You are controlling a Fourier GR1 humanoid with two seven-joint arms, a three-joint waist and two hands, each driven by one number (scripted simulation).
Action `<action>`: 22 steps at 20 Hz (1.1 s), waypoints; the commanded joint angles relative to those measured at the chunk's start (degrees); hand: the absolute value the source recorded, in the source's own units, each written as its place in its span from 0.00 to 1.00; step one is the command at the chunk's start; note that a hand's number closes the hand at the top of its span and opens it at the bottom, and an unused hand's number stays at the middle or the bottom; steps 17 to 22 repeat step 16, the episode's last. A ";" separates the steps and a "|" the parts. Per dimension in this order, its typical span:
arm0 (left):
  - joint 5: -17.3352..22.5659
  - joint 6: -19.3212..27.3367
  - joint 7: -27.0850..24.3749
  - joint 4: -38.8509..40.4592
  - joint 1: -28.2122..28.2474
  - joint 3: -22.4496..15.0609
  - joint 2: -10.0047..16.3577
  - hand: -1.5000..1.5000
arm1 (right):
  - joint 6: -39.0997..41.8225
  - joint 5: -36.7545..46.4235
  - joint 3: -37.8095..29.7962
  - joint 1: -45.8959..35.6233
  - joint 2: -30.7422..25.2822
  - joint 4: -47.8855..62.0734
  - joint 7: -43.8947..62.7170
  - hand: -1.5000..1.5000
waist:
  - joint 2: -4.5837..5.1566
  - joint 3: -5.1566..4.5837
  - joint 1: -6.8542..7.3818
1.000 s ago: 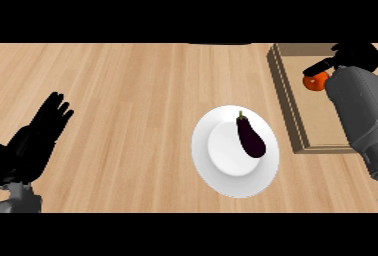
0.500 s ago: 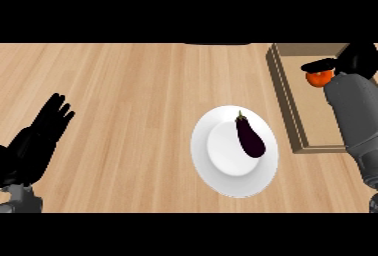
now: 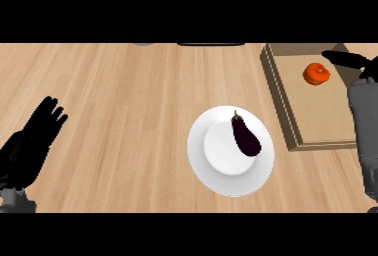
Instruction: Pick the squash from the plate and place it in the cardboard box
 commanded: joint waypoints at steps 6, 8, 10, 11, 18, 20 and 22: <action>2.36 -2.26 0.12 -2.29 3.06 2.71 1.80 0.50 | 10.09 -10.40 1.38 18.21 3.20 -28.68 1.31 0.00 | -0.38 -0.08 -0.87; -0.01 -0.26 -0.36 -1.94 2.85 0.88 -0.25 0.50 | 14.34 -9.37 3.59 21.93 3.42 -35.45 6.89 0.00 | -0.25 -0.09 -0.71; 0.73 -1.69 -0.87 1.68 0.09 1.15 0.68 0.50 | 15.99 -15.21 2.01 27.79 3.76 -40.22 1.34 0.00 | -0.11 -0.06 -0.90; 0.58 -1.97 -2.55 1.83 0.18 1.52 0.58 0.50 | 16.94 -15.17 2.26 27.90 1.79 -41.78 4.05 0.00 | 0.05 -0.05 -0.26; -1.98 -0.64 -1.61 2.15 -0.65 -0.47 -0.35 0.50 | 20.29 -19.46 1.46 34.55 -0.76 -46.26 3.05 0.00 | 0.18 -0.02 0.10; -1.98 -0.64 -1.61 2.15 -0.65 -0.47 -0.35 0.50 | 20.29 -19.46 1.46 34.55 -0.76 -46.26 3.05 0.00 | 0.18 -0.02 0.10; -1.98 -0.64 -1.61 2.15 -0.65 -0.47 -0.35 0.50 | 20.29 -19.46 1.46 34.55 -0.76 -46.26 3.05 0.00 | 0.18 -0.02 0.10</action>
